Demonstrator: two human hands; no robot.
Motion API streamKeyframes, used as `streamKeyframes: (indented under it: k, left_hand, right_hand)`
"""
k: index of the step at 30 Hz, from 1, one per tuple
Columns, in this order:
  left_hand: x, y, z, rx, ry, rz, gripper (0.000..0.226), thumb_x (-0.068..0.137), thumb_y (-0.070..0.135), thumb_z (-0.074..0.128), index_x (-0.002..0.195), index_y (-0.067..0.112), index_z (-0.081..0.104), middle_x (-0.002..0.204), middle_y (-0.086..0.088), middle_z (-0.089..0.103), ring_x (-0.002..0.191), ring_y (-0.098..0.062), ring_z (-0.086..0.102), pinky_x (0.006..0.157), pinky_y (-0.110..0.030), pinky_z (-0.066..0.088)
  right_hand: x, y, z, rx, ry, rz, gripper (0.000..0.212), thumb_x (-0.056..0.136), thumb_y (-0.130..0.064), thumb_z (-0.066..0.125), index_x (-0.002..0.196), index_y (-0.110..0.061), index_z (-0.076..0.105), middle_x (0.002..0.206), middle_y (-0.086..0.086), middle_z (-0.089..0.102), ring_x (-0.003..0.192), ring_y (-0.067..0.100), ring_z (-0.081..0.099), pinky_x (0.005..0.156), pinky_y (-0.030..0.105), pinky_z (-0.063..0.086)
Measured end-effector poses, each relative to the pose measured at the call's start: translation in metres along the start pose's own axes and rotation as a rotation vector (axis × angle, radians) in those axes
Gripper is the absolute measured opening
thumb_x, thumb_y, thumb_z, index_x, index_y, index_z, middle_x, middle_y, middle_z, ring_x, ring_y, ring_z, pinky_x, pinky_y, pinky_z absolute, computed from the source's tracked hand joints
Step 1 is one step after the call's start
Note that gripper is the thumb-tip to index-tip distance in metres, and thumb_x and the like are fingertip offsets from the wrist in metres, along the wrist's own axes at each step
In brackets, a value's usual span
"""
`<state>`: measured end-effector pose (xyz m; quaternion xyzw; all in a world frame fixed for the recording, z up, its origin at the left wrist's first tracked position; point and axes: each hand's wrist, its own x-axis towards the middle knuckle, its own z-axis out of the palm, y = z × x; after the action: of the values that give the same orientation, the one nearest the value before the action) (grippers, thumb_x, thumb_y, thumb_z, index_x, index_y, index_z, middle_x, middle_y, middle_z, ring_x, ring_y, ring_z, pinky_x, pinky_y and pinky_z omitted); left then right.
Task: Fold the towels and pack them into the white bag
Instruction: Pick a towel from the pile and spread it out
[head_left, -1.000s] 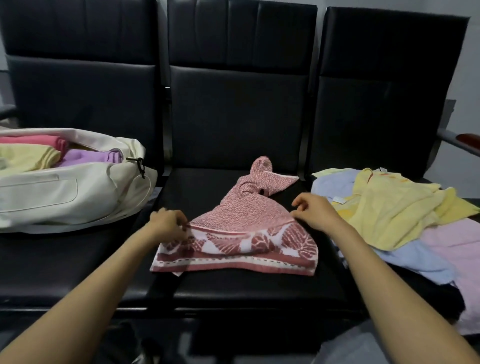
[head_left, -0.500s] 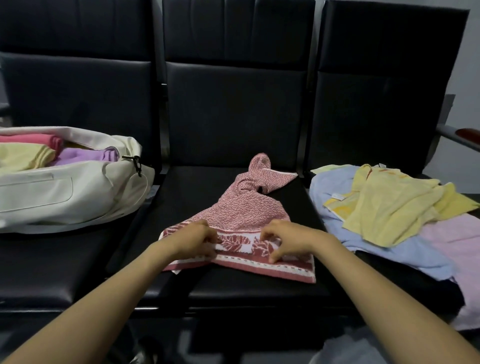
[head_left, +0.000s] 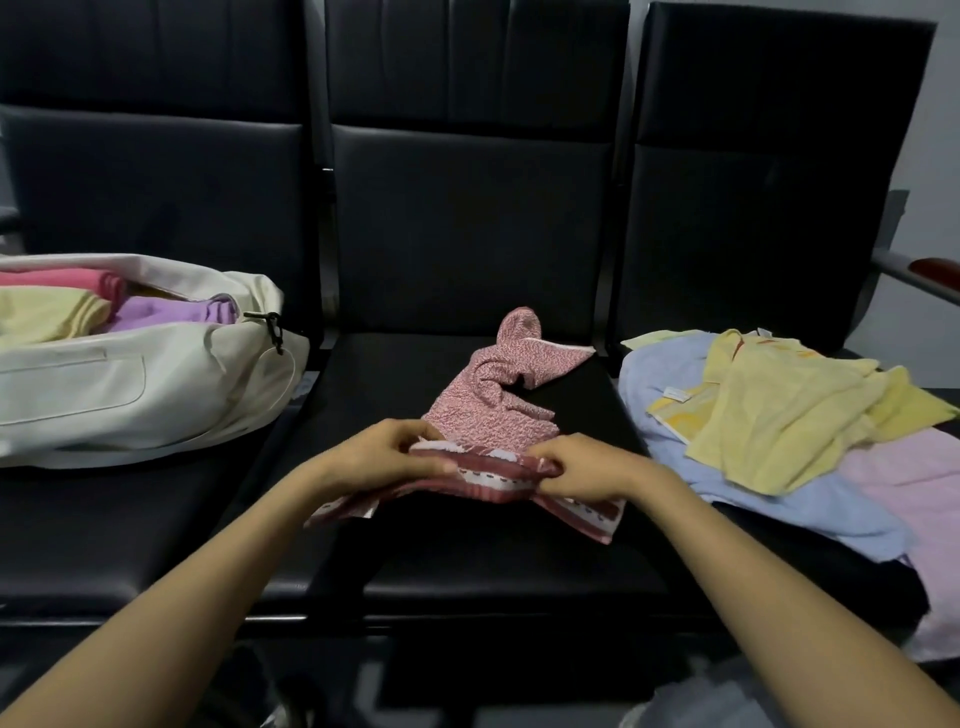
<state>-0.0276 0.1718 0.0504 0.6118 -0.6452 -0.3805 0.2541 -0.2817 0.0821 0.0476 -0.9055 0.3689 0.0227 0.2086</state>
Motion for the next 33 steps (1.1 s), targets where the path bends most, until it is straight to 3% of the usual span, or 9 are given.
streamKeyframes:
  k: [4, 7, 13, 16, 19, 23, 26, 29, 33]
  left_hand:
    - [0.003, -0.008, 0.007, 0.36, -0.185, -0.114, 0.036, 0.069, 0.045, 0.081, 0.097, 0.026, 0.068, 0.094, 0.011, 0.069, 0.09, -0.006, 0.064, 0.083, -0.02, 0.049]
    - [0.01, -0.012, 0.017, 0.53, -0.114, -0.05, 0.03, 0.075, 0.048, 0.075, 0.081, 0.021, 0.064, 0.085, 0.005, 0.062, 0.082, -0.012, 0.058, 0.072, -0.024, 0.046]
    - [0.02, -0.019, 0.026, 0.727, -0.058, 0.019, 0.042, 0.086, 0.058, 0.057, 0.101, 0.019, 0.054, 0.11, 0.001, 0.051, 0.099, -0.018, 0.053, 0.084, -0.034, 0.044]
    - [0.022, -0.013, 0.025, 0.813, 0.024, -0.006, 0.056, 0.085, 0.065, 0.052, 0.117, 0.019, 0.053, 0.116, -0.002, 0.06, 0.105, -0.023, 0.058, 0.085, -0.033, 0.044]
    - [0.022, -0.011, 0.018, 0.644, 0.099, -0.115, 0.055, 0.085, 0.072, 0.04, 0.098, 0.023, 0.06, 0.097, -0.001, 0.067, 0.092, -0.022, 0.062, 0.079, -0.034, 0.046]
    - [0.024, -0.025, 0.008, 0.625, 0.379, -0.254, 0.042, 0.092, 0.054, 0.051, 0.102, 0.015, 0.061, 0.112, -0.009, 0.059, 0.102, -0.028, 0.057, 0.083, -0.037, 0.047]
    - [0.029, -0.037, 0.003, 0.636, 0.277, -0.454, 0.07, 0.078, 0.068, 0.061, 0.108, 0.005, 0.06, 0.12, -0.016, 0.054, 0.116, -0.035, 0.05, 0.092, -0.041, 0.044]
    - [0.036, -0.037, 0.006, 0.551, 0.203, -0.453, 0.05, 0.075, 0.062, 0.068, 0.089, 0.015, 0.067, 0.109, -0.01, 0.064, 0.111, -0.03, 0.055, 0.089, -0.036, 0.045]
    - [0.039, -0.026, 0.01, 0.254, 0.312, -0.338, 0.02, 0.09, 0.031, 0.059, 0.086, 0.012, 0.057, 0.089, -0.005, 0.061, 0.084, -0.021, 0.056, 0.066, -0.03, 0.04]
  right_hand:
    - [-0.01, 0.007, -0.009, 0.064, -0.142, 0.079, 0.031, 0.081, -0.021, 0.068, 0.109, -0.016, 0.057, 0.103, 0.001, 0.059, 0.092, 0.018, 0.057, 0.083, 0.036, 0.046]
    - [-0.009, 0.005, -0.003, 0.013, -0.226, 0.112, 0.049, 0.082, -0.024, 0.067, 0.128, -0.026, 0.051, 0.119, -0.001, 0.059, 0.103, 0.019, 0.058, 0.093, 0.034, 0.048]
    - [-0.008, 0.006, -0.003, -0.069, -0.244, 0.125, 0.076, 0.071, -0.044, 0.08, 0.136, -0.026, 0.044, 0.125, -0.004, 0.053, 0.112, 0.017, 0.053, 0.094, 0.03, 0.044]
    - [-0.003, 0.005, 0.003, -0.156, -0.083, 0.068, 0.048, 0.079, -0.03, 0.07, 0.121, -0.021, 0.048, 0.107, -0.003, 0.048, 0.102, 0.022, 0.053, 0.085, 0.032, 0.044]
    - [-0.003, 0.012, -0.005, -0.149, -0.134, 0.111, 0.017, 0.083, -0.031, 0.065, 0.097, -0.028, 0.057, 0.091, -0.004, 0.053, 0.087, 0.021, 0.055, 0.076, 0.032, 0.044]
    - [-0.005, 0.021, -0.011, 0.102, 0.032, 0.253, 0.046, 0.086, -0.065, 0.053, 0.085, -0.021, 0.068, 0.085, -0.001, 0.065, 0.084, 0.017, 0.061, 0.078, 0.036, 0.049]
    - [0.008, 0.026, -0.005, 0.04, 0.27, 0.379, 0.042, 0.095, -0.051, 0.049, 0.089, -0.013, 0.065, 0.087, 0.004, 0.063, 0.091, 0.024, 0.061, 0.076, 0.035, 0.046]
    - [0.016, 0.028, 0.002, 0.074, 0.087, 0.39, 0.031, 0.089, -0.042, 0.063, 0.101, -0.014, 0.066, 0.094, 0.002, 0.062, 0.092, 0.019, 0.058, 0.079, 0.03, 0.045]
    - [0.023, 0.027, 0.006, 0.348, 0.038, 0.332, 0.018, 0.089, -0.027, 0.065, 0.073, -0.019, 0.062, 0.072, -0.003, 0.06, 0.07, 0.012, 0.054, 0.066, 0.025, 0.041]
